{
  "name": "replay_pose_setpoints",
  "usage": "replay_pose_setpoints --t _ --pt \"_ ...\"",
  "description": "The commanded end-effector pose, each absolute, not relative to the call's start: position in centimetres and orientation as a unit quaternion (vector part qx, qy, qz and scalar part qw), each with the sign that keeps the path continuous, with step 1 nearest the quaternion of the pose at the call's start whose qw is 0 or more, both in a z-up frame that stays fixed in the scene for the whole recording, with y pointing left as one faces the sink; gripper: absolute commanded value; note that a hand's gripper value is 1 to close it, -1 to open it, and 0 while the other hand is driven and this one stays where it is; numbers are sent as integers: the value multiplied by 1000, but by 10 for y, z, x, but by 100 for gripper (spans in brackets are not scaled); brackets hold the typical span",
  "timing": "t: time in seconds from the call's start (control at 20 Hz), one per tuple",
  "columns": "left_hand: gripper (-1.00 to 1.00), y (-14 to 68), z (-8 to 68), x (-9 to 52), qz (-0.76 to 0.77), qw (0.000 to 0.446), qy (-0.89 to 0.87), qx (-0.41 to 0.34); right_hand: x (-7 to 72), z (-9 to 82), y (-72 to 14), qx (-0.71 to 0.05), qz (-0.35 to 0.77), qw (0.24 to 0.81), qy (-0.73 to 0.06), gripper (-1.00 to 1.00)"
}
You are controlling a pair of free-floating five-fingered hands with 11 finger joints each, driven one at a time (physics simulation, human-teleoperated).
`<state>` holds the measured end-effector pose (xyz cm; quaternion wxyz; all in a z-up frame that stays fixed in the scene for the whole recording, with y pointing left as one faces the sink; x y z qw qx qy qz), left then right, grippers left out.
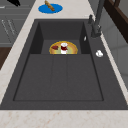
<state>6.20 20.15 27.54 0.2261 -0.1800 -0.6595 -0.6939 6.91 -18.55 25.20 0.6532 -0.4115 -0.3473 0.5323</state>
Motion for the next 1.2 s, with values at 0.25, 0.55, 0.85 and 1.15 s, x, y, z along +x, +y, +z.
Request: replay_pose_setpoints --t 0.25,0.55,0.85,1.15 --pt "-100 227 282 74 -687 216 -667 -191 69 252 -186 -412 532 653 -347 0" --pt "0 227 281 73 -694 210 -663 -187 69 250 -183 -414 529 652 -352 -100" --pt "0 227 281 73 -694 207 -667 -177 84 257 -155 -422 545 642 -336 -100" --pt "0 227 281 73 -693 205 -669 -172 100 274 -130 -415 551 643 -334 -100"
